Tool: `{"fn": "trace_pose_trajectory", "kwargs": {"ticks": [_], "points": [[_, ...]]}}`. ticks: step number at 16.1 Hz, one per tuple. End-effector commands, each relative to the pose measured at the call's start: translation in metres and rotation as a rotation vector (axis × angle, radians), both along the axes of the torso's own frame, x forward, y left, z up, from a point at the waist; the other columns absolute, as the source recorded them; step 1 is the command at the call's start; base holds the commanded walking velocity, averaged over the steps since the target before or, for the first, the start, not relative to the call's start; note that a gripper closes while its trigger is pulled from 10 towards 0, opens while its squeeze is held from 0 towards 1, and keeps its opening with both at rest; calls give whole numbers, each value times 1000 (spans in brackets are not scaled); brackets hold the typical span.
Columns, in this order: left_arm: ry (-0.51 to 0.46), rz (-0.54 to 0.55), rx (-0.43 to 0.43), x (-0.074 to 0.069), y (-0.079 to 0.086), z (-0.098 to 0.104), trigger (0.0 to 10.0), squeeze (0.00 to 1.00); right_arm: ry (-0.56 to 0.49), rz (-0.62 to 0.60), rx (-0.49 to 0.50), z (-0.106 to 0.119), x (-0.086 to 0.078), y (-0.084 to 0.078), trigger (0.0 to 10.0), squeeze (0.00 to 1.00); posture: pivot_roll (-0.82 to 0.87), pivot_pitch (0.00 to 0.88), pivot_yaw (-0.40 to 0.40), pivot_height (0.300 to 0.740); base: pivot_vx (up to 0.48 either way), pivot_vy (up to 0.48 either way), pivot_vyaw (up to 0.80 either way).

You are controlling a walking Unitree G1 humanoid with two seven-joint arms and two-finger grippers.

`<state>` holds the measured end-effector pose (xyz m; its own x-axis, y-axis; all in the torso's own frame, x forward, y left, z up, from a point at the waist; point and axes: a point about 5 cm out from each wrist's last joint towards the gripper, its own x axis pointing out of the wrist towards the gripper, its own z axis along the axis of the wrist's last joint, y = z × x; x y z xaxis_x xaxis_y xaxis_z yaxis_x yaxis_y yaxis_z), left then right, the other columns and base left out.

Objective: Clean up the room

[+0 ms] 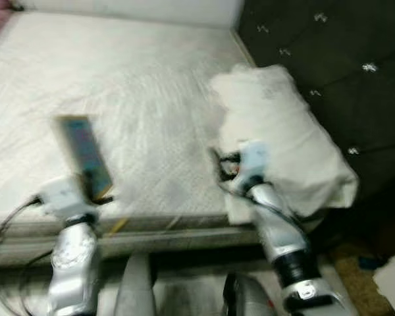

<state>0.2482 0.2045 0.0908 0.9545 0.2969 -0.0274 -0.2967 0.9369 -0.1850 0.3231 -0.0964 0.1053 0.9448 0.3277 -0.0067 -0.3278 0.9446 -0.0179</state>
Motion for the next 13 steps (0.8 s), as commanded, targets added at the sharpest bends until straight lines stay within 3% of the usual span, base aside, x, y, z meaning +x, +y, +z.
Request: {"fn": "trace_pose_trajectory", "kwargs": {"ticks": [1, 3, 10, 13], "points": [[-59, -59, -12, 6, -17, 11, 10000, 0, 8, -60, -15, -2, 1, -21, 10000, 0, 101, 7, -70, 600, 480, 0, 0], [-60, -67, -46, 8, -21, 11, 10000, 0, 7, -64, -11, -2, 2, -21, 10000, 0, 104, 9, -70, 600, 135, 0, 0], [-9, -44, -43, 7, -19, 5, 10000, 0, 7, -68, -9, -2, 2, -21, 10000, 0, 110, 11, -72, 600, 0, 0, 0], [29, -85, -61, 12, -23, 0, 10000, 0, 8, -70, -10, -2, 2, -22, 10000, 0, 100, 13, -72, 566, 0, 0, 0]]}}
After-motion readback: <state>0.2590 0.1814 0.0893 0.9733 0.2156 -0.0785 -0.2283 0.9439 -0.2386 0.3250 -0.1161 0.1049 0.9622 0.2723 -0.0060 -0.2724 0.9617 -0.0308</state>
